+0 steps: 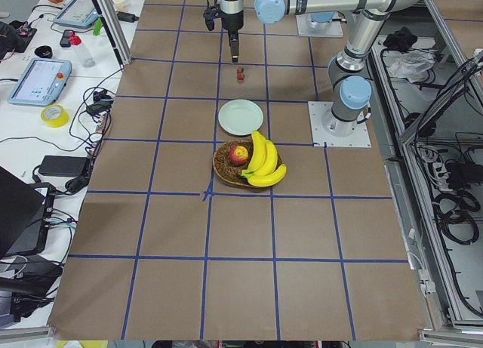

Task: Collect all strawberries into plate
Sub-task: 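Carry the strawberry next to the other two and release it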

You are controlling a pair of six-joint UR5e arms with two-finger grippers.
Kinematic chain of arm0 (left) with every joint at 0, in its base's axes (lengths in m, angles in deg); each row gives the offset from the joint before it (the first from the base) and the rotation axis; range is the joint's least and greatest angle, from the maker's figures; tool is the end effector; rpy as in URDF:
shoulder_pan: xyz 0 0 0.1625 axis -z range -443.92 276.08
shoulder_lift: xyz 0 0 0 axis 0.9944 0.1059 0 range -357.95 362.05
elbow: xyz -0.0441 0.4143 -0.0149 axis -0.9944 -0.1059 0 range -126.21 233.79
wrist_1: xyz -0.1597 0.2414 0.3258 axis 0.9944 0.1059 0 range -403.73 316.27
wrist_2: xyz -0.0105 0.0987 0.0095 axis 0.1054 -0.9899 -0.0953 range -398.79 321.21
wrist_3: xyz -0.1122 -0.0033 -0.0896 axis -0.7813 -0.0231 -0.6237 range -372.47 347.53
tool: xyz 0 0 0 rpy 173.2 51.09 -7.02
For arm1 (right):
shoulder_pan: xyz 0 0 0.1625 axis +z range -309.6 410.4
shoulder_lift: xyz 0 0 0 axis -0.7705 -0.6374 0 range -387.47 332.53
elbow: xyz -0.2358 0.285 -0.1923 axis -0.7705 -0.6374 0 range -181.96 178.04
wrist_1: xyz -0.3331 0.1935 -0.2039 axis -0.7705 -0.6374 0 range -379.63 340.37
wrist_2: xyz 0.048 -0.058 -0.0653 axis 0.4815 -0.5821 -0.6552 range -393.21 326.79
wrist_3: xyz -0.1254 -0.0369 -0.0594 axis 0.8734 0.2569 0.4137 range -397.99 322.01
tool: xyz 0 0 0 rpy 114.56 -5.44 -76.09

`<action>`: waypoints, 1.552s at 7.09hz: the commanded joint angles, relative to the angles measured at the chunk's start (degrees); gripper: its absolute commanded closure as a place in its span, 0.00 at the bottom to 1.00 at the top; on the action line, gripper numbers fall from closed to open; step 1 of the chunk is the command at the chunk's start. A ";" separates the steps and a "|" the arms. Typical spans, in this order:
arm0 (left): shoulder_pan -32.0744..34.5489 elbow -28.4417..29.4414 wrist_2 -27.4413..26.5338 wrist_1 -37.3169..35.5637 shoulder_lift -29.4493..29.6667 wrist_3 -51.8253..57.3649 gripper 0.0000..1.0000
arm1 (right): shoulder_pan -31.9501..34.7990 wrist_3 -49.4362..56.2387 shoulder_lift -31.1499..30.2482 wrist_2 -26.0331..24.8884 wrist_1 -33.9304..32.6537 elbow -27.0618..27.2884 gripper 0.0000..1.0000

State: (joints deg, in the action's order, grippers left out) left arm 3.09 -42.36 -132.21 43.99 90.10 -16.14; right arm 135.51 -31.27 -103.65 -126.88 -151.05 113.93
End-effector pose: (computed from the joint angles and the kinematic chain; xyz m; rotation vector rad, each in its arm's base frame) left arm -0.0987 -0.5004 0.4022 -0.1776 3.0763 0.0510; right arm 0.0791 -0.5314 0.1620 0.0478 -3.0742 0.0357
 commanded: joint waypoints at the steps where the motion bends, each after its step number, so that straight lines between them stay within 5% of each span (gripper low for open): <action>1: 0.00 0.00 -0.01 0.00 0.19 -0.02 0.00 | 15.28 -19.90 0.24 0.24 4.49 -6.09 0.96; 2: 0.00 0.00 -0.01 0.00 0.10 -0.02 0.00 | 20.48 -28.95 1.63 0.59 4.42 -7.16 0.96; 4: -0.17 -0.09 -0.10 0.09 0.01 -0.11 0.00 | 27.19 -45.75 6.02 9.00 3.28 -11.10 0.96; 7: -0.17 -0.79 -0.01 -0.09 0.10 -0.11 0.00 | 34.76 -58.96 15.86 11.04 3.28 -23.13 0.96; 10: -0.44 -0.88 -0.10 0.00 0.28 -0.11 0.00 | 36.00 -66.39 18.25 16.59 0.48 -23.52 0.95; 11: -0.44 -0.88 -0.19 0.09 0.37 -0.11 0.00 | 36.00 -66.40 19.04 16.59 0.47 -23.43 0.85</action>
State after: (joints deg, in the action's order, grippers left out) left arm 2.69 -43.23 -132.33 44.01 90.39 -16.25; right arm 171.42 -96.85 -85.71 -110.89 -149.93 90.40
